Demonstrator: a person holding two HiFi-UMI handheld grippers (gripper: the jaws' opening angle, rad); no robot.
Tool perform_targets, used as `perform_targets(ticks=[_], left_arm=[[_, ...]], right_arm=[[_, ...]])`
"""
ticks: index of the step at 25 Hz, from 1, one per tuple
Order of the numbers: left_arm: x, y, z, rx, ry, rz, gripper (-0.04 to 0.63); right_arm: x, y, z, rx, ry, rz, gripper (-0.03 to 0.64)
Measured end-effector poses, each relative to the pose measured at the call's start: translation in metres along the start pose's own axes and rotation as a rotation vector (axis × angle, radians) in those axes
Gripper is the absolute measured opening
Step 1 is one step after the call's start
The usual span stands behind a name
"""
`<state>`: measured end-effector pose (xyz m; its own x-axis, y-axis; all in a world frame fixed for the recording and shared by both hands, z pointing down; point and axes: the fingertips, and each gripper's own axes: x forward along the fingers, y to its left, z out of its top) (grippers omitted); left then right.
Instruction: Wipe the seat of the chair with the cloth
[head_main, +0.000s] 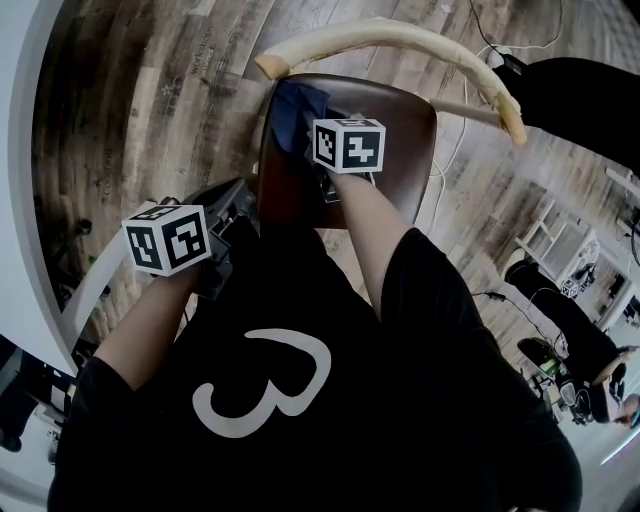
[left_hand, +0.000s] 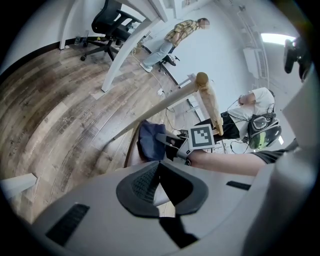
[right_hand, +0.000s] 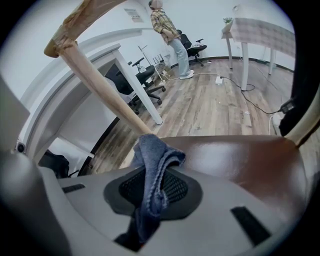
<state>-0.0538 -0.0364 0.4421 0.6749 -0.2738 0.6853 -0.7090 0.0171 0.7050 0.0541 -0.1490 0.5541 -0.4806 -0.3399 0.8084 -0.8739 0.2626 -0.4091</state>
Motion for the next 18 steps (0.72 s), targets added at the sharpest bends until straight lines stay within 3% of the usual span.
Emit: perform_targets(ticks=[18], left_arm=[[0.038, -0.002, -0.009, -0.043, 0.027, 0.019, 0.012]], right_arm=[[-0.043, -0.08, -0.018, -0.028, 0.026, -0.109, 0.055]])
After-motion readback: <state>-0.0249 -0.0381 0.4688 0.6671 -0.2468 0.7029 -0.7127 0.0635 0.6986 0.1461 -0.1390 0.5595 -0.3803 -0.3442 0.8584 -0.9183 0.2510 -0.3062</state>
